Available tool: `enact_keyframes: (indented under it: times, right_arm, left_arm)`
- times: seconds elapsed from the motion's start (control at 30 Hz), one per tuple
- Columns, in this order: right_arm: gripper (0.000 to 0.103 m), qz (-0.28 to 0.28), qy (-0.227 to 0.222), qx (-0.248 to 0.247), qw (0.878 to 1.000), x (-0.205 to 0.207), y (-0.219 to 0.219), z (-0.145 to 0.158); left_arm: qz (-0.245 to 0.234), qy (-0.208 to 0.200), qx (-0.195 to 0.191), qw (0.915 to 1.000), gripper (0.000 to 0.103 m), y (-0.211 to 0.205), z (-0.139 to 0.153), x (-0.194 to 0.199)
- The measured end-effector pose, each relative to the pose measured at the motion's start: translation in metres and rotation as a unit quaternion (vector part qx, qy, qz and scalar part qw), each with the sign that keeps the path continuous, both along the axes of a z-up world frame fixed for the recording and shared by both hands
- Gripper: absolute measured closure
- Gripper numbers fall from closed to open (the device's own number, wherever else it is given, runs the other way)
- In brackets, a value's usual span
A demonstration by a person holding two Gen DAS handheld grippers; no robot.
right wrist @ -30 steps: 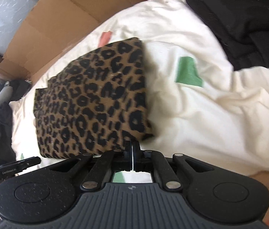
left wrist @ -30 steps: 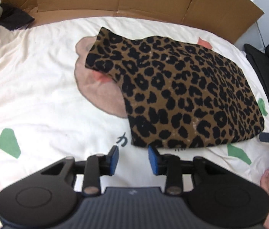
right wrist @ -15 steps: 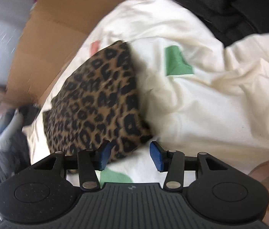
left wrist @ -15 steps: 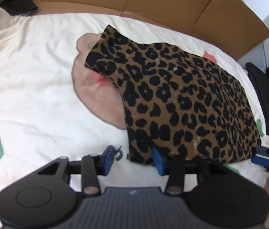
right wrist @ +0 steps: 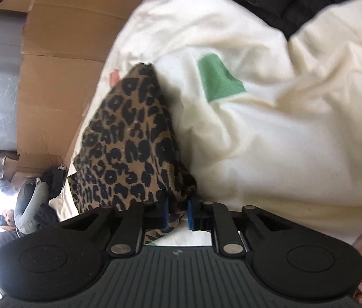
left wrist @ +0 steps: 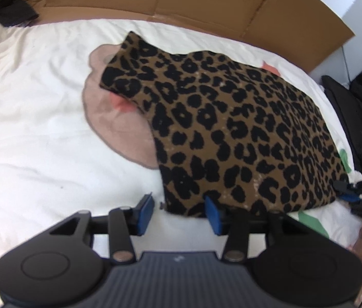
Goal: Fold clothes
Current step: 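Grasp the folded skirt's edge with the right gripper and lift it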
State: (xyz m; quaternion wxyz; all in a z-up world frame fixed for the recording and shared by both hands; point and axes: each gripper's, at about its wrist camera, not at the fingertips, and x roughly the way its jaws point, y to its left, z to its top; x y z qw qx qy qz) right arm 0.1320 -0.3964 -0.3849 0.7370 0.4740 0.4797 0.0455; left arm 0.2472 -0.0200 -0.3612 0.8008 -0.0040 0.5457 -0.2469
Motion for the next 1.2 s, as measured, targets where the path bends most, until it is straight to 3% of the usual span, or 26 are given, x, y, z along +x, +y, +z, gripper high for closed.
enact_keyframes:
  times: [0.17,0.2,0.33,0.4,0.5,0.9,1.2]
  right_arm:
    - [0.095,-0.001,-0.020,-0.013,1.000,0.002,-0.002,0.011]
    - [0.095,-0.001,-0.023,-0.015,1.000,0.003,-0.002,0.013]
    - [0.095,0.000,-0.036,-0.030,0.999,0.008,-0.003,0.023]
    - [0.095,0.000,-0.043,-0.036,0.998,0.010,-0.005,0.029]
    - [0.095,-0.002,-0.053,-0.050,0.997,0.013,-0.010,0.039]
    - [0.096,-0.005,-0.071,-0.080,0.994,0.012,-0.025,0.063]
    - [0.096,-0.020,-0.074,-0.103,0.992,0.021,-0.042,0.069]
  left_arm:
    - [-0.013,0.000,-0.004,0.9999,0.072,-0.006,-0.002,-0.003]
    - [-0.013,0.001,-0.002,0.9999,0.084,-0.007,-0.003,-0.002]
    - [-0.012,0.019,-0.003,0.9998,0.092,-0.008,0.003,0.000]
    - [-0.029,0.020,0.025,0.9991,0.094,-0.017,0.008,-0.004]
    - [-0.050,0.035,0.044,0.9972,0.096,-0.031,0.018,-0.006]
    - [-0.063,0.094,0.043,0.9926,0.098,-0.052,0.044,-0.014]
    - [-0.061,0.152,0.028,0.9861,0.098,-0.070,0.039,-0.019]
